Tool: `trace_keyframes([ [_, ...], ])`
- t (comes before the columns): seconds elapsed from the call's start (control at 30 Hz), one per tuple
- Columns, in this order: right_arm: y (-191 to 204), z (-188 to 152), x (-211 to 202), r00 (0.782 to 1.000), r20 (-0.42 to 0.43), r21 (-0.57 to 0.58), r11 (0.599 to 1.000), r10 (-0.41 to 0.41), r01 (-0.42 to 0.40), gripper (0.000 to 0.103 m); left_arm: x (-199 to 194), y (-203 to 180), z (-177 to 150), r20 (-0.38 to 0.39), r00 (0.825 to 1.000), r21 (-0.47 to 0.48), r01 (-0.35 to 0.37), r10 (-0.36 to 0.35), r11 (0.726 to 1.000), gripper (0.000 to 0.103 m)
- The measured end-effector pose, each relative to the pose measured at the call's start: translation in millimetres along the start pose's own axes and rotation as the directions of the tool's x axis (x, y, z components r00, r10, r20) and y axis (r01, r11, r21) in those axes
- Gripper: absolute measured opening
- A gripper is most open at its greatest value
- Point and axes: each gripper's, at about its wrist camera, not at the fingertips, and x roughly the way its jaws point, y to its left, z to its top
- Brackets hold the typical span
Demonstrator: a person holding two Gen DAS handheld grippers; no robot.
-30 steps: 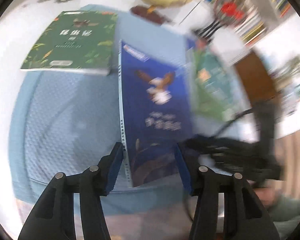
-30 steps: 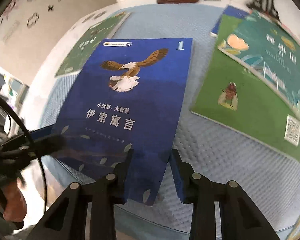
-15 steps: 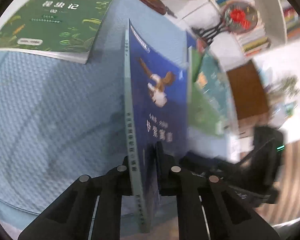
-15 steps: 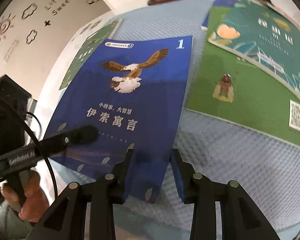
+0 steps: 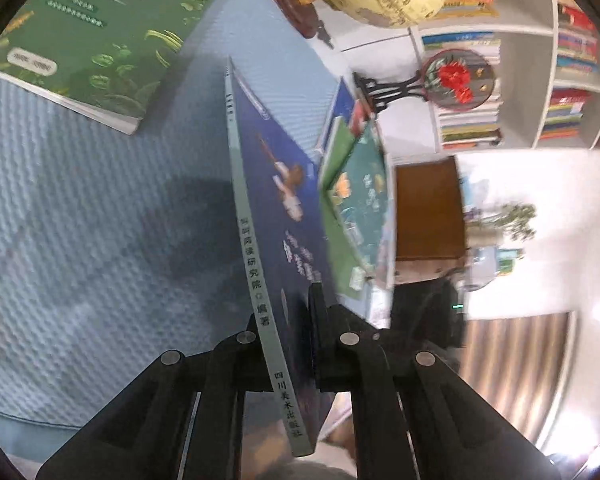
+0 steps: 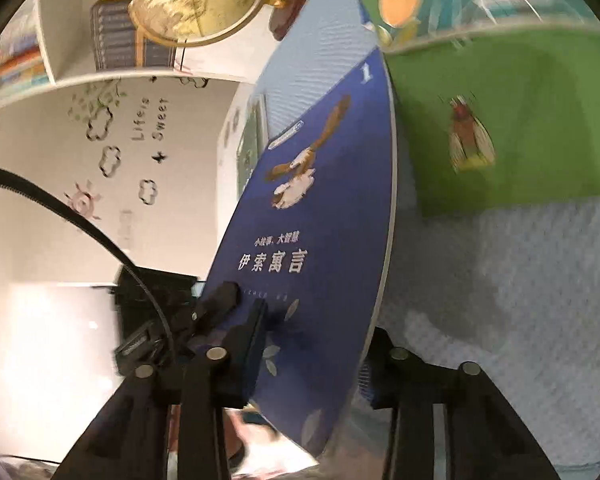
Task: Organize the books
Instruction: 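Carry the blue book with both grippers and lower it onto the green book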
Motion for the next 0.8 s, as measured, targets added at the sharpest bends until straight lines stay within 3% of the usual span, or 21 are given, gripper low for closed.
trace_keyframes([
  [0.07,20.2,-1.3,4.8,0.995,0.011,-0.1,0.99,-0.097,0.097,0.026,0.1,-7.3,-1.3,0.0,0.996,0.058,-0.084,0.085,0.995,0.007],
  [0.13,39.3,-3.7,5.1,0.977,0.042,-0.221,0.952,-0.209,0.214,0.025,2.6,-18.3,-2.8,0.015,0.987,0.14,-0.161,0.161,0.977,0.008],
  [0.23,72.1,-13.1,9.9,0.934,0.112,-0.378,0.855,-0.338,0.355,0.025,2.3,-42.4,-13.3,0.067,0.961,0.282,-0.277,0.27,0.918,0.01],
  [0.3,84.5,-14.6,8.5,0.922,0.14,-0.42,0.822,-0.36,0.385,0.025,-2.3,-53.8,-16.4,0.095,0.955,0.329,-0.296,0.281,0.897,0.011],
  [0.53,136.4,-10.4,10.3,0.884,0.247,-0.569,0.678,-0.398,0.464,0.025,-33.1,-65.2,-8.3,0.161,0.959,0.354,-0.277,0.233,0.893,0.011],
  [0.67,164.6,9.6,21.6,0.897,0.264,-0.622,0.647,-0.356,0.44,0.025,-67.9,-70.1,10.3,0.248,0.944,0.359,-0.297,0.216,0.885,0.012],
  [0.8,191.2,31.1,58.7,0.907,0.256,-0.685,0.6,-0.333,0.414,0.025,-94.7,-54.3,42.5,0.334,0.909,0.314,-0.356,0.249,0.88,0.013],
])
